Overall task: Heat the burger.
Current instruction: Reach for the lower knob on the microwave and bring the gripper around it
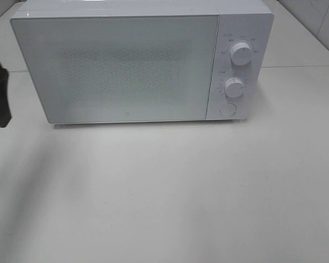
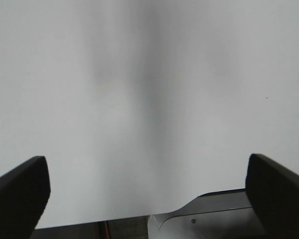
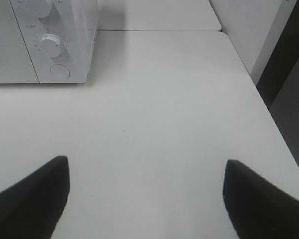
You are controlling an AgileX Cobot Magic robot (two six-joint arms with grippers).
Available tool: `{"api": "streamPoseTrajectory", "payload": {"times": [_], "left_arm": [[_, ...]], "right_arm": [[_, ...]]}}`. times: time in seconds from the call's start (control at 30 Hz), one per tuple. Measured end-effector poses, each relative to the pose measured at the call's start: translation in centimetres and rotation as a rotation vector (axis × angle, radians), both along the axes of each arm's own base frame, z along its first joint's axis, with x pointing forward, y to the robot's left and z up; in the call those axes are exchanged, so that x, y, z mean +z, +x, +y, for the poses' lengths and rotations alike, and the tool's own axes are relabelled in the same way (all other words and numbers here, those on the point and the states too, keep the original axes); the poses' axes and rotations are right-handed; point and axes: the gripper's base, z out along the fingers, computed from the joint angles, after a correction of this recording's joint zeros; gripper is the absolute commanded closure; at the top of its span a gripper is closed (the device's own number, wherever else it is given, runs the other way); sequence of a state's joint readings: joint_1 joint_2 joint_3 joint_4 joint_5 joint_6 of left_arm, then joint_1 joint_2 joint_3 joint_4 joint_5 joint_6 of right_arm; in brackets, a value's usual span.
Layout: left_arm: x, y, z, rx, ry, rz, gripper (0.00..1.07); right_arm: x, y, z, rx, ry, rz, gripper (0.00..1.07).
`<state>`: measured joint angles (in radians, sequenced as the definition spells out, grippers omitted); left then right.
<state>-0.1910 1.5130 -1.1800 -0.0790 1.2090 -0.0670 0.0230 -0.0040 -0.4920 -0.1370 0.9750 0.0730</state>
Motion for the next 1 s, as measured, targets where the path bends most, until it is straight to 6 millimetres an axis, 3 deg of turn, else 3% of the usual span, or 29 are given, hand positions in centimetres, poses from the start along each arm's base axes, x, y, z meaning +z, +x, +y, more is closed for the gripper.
{"api": "streamPoseTrajectory", "payload": {"times": [0.07,0.13,0.17,0.2,0.27,0.4,0.43,0.47,0.63,0.87,1.0], "left_arm": [[-0.4,-1.4,2.6,0.064,-0.015,0.010,0.07],[-0.4,-1.8,3.2,0.084,-0.024,0.007,0.07],[-0.5,-3.1,4.5,0.139,-0.048,-0.013,0.07],[-0.5,-3.1,4.5,0.139,-0.048,-0.013,0.07],[-0.4,-4.9,5.5,0.190,-0.072,-0.059,0.07],[-0.3,-6.9,5.7,0.206,-0.075,-0.122,0.07],[-0.2,-8.2,5.6,0.208,-0.076,-0.165,0.07],[-0.2,-8.2,5.6,0.208,-0.076,-0.165,0.07],[-0.8,-12.1,5.7,0.197,-0.050,-0.248,0.07],[-1.1,-15.3,5.7,0.183,-0.031,-0.364,0.07],[-0.7,-17.8,5.7,0.176,-0.026,-0.541,0.07]], "right_arm": [[0.0,0.0,0.0,0.000,0.000,-0.001,0.31],[0.0,0.0,0.0,0.000,0.000,-0.001,0.31],[0.0,0.0,0.0,0.000,0.000,-0.001,0.31],[0.0,0.0,0.0,0.000,0.000,-0.001,0.31],[0.0,0.0,0.0,0.000,0.000,-0.001,0.31],[0.0,0.0,0.0,0.000,0.000,-0.001,0.31],[0.0,0.0,0.0,0.000,0.000,-0.001,0.31],[0.0,0.0,0.0,0.000,0.000,-0.001,0.31],[0.0,0.0,0.0,0.000,0.000,-0.001,0.31],[0.0,0.0,0.0,0.000,0.000,-0.001,0.31],[0.0,0.0,0.0,0.000,0.000,-0.001,0.31]]}}
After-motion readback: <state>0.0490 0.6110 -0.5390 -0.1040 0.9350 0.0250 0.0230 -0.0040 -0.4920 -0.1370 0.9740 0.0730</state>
